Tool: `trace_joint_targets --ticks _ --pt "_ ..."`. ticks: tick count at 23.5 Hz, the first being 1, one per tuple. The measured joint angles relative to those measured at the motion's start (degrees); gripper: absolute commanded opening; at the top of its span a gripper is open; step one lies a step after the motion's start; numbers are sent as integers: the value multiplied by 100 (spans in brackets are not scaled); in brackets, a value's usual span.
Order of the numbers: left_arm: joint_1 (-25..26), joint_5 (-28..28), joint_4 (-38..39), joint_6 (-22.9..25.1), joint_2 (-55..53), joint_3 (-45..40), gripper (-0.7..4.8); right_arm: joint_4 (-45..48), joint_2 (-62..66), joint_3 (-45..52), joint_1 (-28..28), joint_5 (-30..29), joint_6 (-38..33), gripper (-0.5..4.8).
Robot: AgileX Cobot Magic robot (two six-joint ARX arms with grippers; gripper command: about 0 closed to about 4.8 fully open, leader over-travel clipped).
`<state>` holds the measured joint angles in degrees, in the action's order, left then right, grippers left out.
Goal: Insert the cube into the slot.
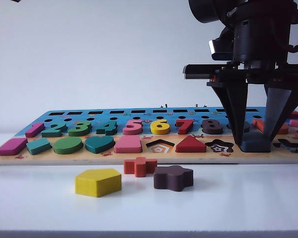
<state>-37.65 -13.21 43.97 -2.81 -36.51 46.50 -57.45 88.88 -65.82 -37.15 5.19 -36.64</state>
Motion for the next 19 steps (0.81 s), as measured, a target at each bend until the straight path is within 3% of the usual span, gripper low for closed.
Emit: trace_joint_targets --ticks 6,19 --pt "0 0 0 0 0 0 7 103 0 0 0 28 50 242" --pt "0 0 0 0 0 0 7 136 -170 0 0 42 46 253"
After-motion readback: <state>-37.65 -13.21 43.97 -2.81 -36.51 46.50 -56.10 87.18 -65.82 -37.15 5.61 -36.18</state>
